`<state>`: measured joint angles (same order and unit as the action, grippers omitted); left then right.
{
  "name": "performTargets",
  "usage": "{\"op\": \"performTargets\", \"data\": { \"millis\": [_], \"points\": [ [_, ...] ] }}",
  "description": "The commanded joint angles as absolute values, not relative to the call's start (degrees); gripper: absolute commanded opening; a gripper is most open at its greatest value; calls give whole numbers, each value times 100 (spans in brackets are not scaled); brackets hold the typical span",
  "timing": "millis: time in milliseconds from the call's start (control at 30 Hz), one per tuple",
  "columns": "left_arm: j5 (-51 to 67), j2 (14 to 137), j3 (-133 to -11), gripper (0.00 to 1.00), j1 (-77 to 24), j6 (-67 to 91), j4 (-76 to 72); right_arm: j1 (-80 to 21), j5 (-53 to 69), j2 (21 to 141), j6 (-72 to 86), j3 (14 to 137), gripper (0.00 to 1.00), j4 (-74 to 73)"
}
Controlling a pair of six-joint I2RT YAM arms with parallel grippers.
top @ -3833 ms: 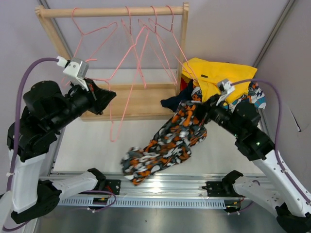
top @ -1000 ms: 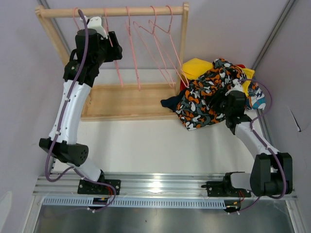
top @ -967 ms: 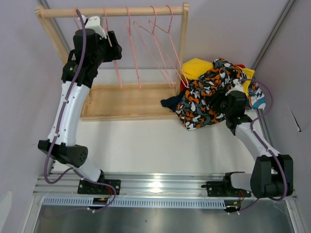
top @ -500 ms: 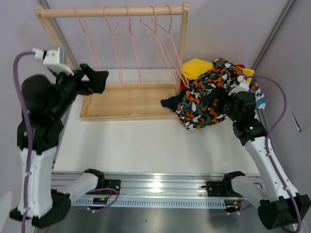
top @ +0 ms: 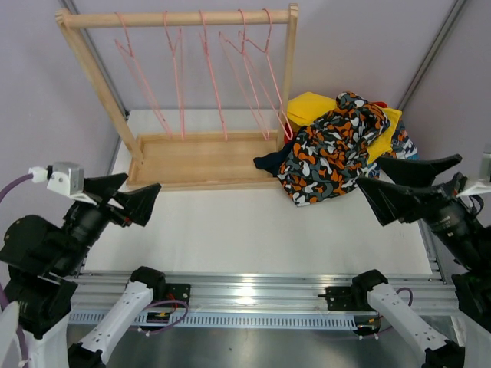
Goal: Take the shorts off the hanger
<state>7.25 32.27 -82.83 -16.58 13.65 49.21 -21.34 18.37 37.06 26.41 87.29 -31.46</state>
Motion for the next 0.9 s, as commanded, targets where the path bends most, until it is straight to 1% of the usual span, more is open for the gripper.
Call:
{"op": "performTargets", "data": {
  "millis": [0, 167, 267, 400, 867],
  "points": [
    [615, 3103, -8165, 99, -1714, 1415, 4984, -1996, 2355, 3701, 2891, 8885, 100, -3787],
    [677, 3085, -8191, 99, -1714, 1433, 4913, -1251, 2698, 3665, 2681, 9622, 99, -4560],
    [668, 3111, -8244, 99, -1714, 1433, 4913, -811, 3110, 3683, 2602, 9799, 99, -4737],
    [624, 3129, -8279, 99, -1714, 1441, 4948, -484, 3401, 3683, 2584, 9914, 99, -4790],
    [475, 3146, -8367, 99, -1714, 1441, 5018, -395, 3525, 3761, 2566, 9967, 99, -4833]
  ]
}}
